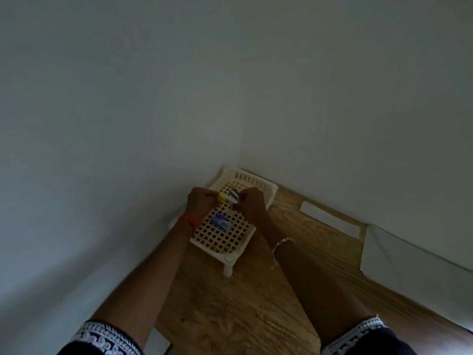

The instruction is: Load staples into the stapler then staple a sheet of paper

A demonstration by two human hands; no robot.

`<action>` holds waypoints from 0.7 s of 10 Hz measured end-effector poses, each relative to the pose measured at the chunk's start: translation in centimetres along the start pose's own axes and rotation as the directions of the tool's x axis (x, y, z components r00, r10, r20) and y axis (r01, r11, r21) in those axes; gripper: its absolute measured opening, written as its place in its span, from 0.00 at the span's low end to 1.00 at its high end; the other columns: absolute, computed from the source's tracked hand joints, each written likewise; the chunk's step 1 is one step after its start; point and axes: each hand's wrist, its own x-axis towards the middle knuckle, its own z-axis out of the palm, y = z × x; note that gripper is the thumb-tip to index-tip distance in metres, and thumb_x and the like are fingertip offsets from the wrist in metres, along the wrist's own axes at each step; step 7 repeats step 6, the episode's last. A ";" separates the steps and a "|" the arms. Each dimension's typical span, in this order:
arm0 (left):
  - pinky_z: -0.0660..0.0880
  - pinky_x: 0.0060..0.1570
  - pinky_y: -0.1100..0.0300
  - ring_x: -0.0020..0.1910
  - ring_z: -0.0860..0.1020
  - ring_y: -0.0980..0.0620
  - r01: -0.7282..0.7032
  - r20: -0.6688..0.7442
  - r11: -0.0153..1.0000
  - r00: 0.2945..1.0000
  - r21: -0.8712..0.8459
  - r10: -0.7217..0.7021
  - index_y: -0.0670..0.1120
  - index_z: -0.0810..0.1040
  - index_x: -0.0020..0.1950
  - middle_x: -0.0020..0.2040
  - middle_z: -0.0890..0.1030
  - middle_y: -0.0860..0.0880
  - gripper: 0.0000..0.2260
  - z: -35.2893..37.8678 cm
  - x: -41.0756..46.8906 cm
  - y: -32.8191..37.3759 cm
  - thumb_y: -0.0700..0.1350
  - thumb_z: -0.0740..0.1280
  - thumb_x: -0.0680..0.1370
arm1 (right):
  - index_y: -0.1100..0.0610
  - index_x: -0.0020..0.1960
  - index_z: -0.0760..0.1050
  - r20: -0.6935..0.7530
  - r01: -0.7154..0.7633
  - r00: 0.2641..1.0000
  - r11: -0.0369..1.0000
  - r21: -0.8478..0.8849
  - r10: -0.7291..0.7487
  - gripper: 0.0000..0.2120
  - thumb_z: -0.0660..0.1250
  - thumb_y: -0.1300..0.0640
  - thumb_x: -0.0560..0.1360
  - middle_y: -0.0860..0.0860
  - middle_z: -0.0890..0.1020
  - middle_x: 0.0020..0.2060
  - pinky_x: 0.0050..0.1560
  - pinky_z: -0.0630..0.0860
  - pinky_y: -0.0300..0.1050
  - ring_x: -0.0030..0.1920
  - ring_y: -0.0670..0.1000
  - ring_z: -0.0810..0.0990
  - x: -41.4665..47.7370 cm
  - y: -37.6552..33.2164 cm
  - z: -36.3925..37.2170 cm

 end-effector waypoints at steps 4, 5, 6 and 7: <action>0.73 0.62 0.52 0.60 0.78 0.40 -0.084 0.152 0.964 0.987 0.254 0.046 0.31 0.79 0.56 0.59 0.80 0.35 0.12 -1.0 1.9 -1.7 0.33 0.65 0.75 | 0.66 0.52 0.77 -0.007 -0.052 0.999 0.974 -0.221 0.051 0.16 0.71 0.56 0.70 0.62 0.78 0.54 0.54 0.62 0.46 0.57 0.59 0.74 1.4 1.7 2.1; 0.74 0.62 0.54 0.59 0.78 0.41 -0.088 0.156 0.959 0.987 0.269 0.046 0.32 0.80 0.55 0.58 0.80 0.35 0.11 -1.0 2.1 -1.8 0.33 0.64 0.75 | 0.67 0.52 0.77 0.003 -0.069 0.997 0.967 -0.247 0.072 0.17 0.71 0.55 0.70 0.62 0.78 0.54 0.56 0.61 0.47 0.57 0.59 0.73 1.4 1.6 2.1; 0.73 0.53 0.59 0.50 0.77 0.49 -0.165 0.145 0.951 0.981 0.263 0.130 0.38 0.81 0.50 0.46 0.79 0.42 0.08 -0.5 1.9 -1.8 0.34 0.64 0.75 | 0.66 0.55 0.74 0.043 -0.030 0.998 0.952 -0.305 0.045 0.19 0.69 0.53 0.72 0.59 0.75 0.53 0.55 0.57 0.45 0.59 0.58 0.70 1.0 1.9 1.9; 0.73 0.53 0.59 0.50 0.77 0.49 -0.165 0.145 0.951 0.981 0.263 0.130 0.38 0.81 0.50 0.46 0.79 0.42 0.08 -0.5 1.9 -1.8 0.34 0.64 0.75 | 0.66 0.55 0.74 0.043 -0.030 0.998 0.952 -0.305 0.045 0.19 0.69 0.53 0.72 0.59 0.75 0.53 0.55 0.57 0.45 0.59 0.58 0.70 1.0 1.9 1.9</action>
